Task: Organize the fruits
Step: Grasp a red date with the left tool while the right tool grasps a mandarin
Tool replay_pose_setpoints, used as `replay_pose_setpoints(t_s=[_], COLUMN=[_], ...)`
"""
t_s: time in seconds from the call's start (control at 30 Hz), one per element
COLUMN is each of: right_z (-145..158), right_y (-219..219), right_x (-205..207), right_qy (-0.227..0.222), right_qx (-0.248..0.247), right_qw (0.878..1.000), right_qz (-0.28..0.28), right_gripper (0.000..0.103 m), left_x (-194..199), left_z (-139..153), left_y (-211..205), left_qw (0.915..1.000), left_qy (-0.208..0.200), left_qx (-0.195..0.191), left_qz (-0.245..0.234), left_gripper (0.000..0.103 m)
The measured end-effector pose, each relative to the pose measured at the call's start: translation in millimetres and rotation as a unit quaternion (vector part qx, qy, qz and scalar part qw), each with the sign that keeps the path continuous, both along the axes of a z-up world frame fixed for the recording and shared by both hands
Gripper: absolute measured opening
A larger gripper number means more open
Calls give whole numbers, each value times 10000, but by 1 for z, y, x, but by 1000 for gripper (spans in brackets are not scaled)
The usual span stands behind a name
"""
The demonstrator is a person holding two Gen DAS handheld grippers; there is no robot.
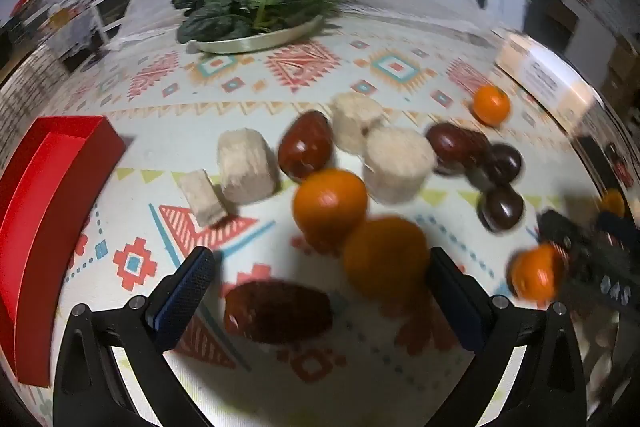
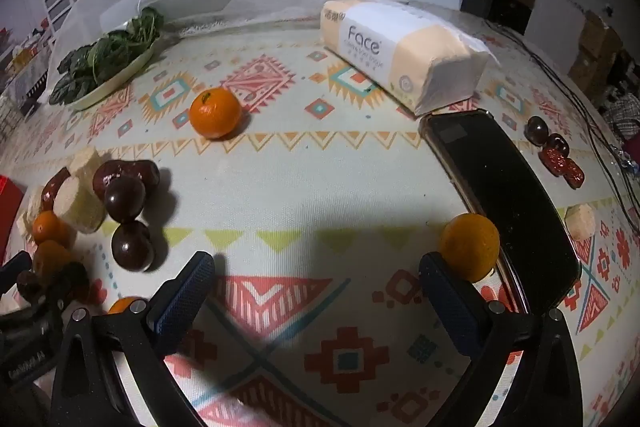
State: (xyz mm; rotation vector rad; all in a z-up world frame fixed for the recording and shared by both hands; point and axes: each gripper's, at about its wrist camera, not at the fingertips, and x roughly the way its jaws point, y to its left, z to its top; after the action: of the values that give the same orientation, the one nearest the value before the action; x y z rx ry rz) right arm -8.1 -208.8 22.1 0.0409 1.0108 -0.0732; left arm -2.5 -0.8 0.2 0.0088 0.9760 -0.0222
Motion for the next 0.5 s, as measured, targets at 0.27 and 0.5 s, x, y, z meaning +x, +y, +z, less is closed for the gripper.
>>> replay_pose_setpoints(t_s=[0.27, 0.5], right_z=[-1, 30], right_y=[-2, -4], right_x=[-5, -43], right_qy=[21, -616], right_qx=[32, 413], right_qw=[10000, 9968], right_qz=[-4, 300], right_gripper=[102, 97], left_x=[-24, -78], left_z=[13, 41], left_y=[22, 76], left_qw=[9952, 9899], left_qy=[405, -113], left_qx=[-663, -1199], left_qz=[-595, -747], left_gripper=[93, 93])
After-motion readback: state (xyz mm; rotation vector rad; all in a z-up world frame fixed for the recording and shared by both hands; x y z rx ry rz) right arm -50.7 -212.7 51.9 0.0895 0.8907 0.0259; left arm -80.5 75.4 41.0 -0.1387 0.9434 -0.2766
